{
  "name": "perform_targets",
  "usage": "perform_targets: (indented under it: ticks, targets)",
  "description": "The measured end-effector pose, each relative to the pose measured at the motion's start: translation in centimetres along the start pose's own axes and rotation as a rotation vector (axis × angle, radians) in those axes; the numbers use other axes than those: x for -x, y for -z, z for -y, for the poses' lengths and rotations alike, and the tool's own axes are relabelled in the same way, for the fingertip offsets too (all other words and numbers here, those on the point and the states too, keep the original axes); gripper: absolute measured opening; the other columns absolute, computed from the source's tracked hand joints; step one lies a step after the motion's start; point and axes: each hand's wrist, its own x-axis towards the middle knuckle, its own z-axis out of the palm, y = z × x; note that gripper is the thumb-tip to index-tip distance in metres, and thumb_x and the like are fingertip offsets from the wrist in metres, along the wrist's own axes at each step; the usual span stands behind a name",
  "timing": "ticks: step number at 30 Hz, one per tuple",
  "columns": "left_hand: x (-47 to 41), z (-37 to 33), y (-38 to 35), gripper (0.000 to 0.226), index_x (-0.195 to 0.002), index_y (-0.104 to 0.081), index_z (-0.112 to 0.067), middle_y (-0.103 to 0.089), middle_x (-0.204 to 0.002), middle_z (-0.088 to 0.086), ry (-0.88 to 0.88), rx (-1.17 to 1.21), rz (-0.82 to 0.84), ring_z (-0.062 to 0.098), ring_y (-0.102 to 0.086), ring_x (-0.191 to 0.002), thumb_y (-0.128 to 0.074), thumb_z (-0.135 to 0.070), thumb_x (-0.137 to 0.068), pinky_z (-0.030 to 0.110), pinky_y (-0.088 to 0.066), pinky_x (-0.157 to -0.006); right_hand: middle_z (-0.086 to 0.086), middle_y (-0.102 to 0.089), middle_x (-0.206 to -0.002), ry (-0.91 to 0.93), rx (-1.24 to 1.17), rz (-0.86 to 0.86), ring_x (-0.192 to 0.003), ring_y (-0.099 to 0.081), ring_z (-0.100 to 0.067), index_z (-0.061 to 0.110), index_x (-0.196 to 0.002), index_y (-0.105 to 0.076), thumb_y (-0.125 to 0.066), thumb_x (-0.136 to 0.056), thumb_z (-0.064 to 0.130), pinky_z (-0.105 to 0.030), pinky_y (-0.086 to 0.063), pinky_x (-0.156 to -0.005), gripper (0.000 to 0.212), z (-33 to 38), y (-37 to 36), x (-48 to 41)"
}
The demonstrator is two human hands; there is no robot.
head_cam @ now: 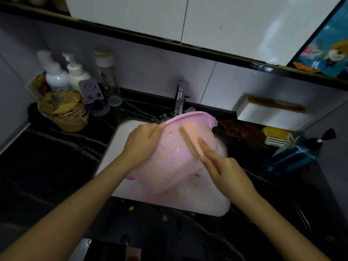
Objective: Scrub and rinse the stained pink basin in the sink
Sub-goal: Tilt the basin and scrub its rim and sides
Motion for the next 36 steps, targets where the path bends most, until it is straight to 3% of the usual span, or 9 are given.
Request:
perform_targets:
  ticks: [5, 11, 15, 20, 25, 30, 32, 34, 36]
  targets:
    - [-1.3, -1.2, -0.5, 0.055, -0.07, -0.056, -0.012, -0.062, -0.073, 0.009, -0.021, -0.056, 0.046, 0.03, -0.057, -0.074, -0.025, -0.053, -0.087, 0.039, -0.046, -0.07, -0.012, -0.068, -0.084, -0.228, 0.041, -0.061, -0.074, -0.064, -0.025, 0.035, -0.145, -0.032, -0.038, -0.099, 0.038, -0.035, -0.05, -0.059, 0.047, -3.9, 1.9, -3.9]
    - [-3.2, -1.6, -0.5, 0.051, -0.055, -0.038, -0.018, -0.046, -0.055, -0.001, 0.003, -0.067, 0.123, 0.027, -0.049, -0.061, -0.027, -0.056, -0.087, 0.032, -0.029, -0.055, -0.011, -0.062, -0.062, 0.123, 0.148, -0.069, -0.052, -0.059, -0.028, 0.043, -0.145, -0.019, -0.039, -0.097, 0.043, -0.033, -0.041, -0.044, 0.052, -1.9, -0.5, -0.5]
    - [-3.0, -2.3, -1.1, 0.05, -0.056, -0.04, -0.018, -0.048, -0.057, -0.002, -0.029, -0.068, 0.149, 0.028, -0.05, -0.064, -0.026, -0.054, -0.088, 0.032, -0.03, -0.057, -0.014, -0.069, -0.086, -0.217, -0.044, -0.13, -0.073, -0.064, -0.027, 0.031, -0.146, -0.031, -0.039, -0.099, 0.035, -0.036, -0.051, -0.061, 0.048, -2.9, 1.4, -3.4]
    - [-2.8, -1.6, -0.4, 0.05, -0.055, -0.038, -0.021, -0.046, -0.055, -0.006, -0.016, -0.042, 0.14, 0.022, -0.047, -0.059, -0.034, -0.044, -0.1, 0.032, -0.029, -0.055, -0.014, -0.067, -0.094, 0.065, 0.198, 0.025, -0.084, -0.063, -0.033, 0.044, -0.147, -0.004, -0.032, -0.099, 0.042, -0.034, -0.036, -0.058, 0.055, 0.6, -0.7, -0.7]
    - [-2.6, -1.6, -0.5, 0.05, -0.057, -0.04, -0.019, -0.048, -0.057, -0.003, -0.02, -0.058, 0.137, 0.025, -0.05, -0.062, -0.025, -0.054, -0.09, 0.032, -0.031, -0.057, -0.013, -0.065, -0.09, -0.26, 0.104, -0.114, -0.079, -0.063, -0.03, 0.031, -0.149, -0.02, -0.033, -0.1, 0.034, -0.035, -0.045, -0.056, 0.051, -1.8, 1.1, -3.5]
    - [-2.5, -0.6, 0.2, 0.051, -0.057, -0.039, -0.019, -0.048, -0.057, -0.001, -0.011, -0.024, 0.115, 0.025, -0.05, -0.06, -0.026, -0.051, -0.094, 0.033, -0.034, -0.058, -0.01, -0.059, -0.055, 0.112, 0.269, -0.116, -0.045, -0.057, -0.027, 0.033, -0.146, -0.03, -0.039, -0.096, 0.038, -0.026, -0.024, -0.033, 0.052, 0.8, -1.7, 0.8]
    - [-2.3, -0.9, 0.1, 0.05, -0.056, -0.038, -0.021, -0.047, -0.057, -0.003, -0.028, -0.024, 0.114, 0.024, -0.049, -0.061, -0.026, -0.051, -0.095, 0.033, -0.033, -0.057, -0.015, -0.064, -0.072, -0.076, 0.24, -0.165, -0.061, -0.062, -0.031, 0.035, -0.148, -0.023, -0.038, -0.098, 0.035, -0.033, -0.043, -0.046, 0.052, -0.9, 0.1, -1.3]
    - [-2.1, -1.6, -0.5, 0.049, -0.057, -0.038, -0.023, -0.048, -0.058, -0.004, -0.042, -0.053, 0.118, 0.024, -0.049, -0.063, -0.029, -0.045, -0.1, 0.032, -0.031, -0.057, -0.015, -0.064, -0.094, -0.256, 0.174, -0.129, -0.076, -0.061, -0.03, 0.033, -0.15, -0.019, -0.031, -0.1, 0.034, -0.034, -0.044, -0.057, 0.051, -0.7, 0.7, -2.5]
    - [-2.1, -2.0, -0.9, 0.047, -0.058, -0.038, -0.024, -0.049, -0.061, -0.003, -0.041, -0.079, 0.112, 0.026, -0.05, -0.066, -0.03, -0.041, -0.101, 0.032, -0.03, -0.06, -0.014, -0.064, -0.102, -0.226, 0.129, -0.137, -0.082, -0.063, -0.032, 0.036, -0.15, -0.011, -0.03, -0.101, 0.036, -0.035, -0.043, -0.06, 0.053, 1.7, -0.4, -2.1]
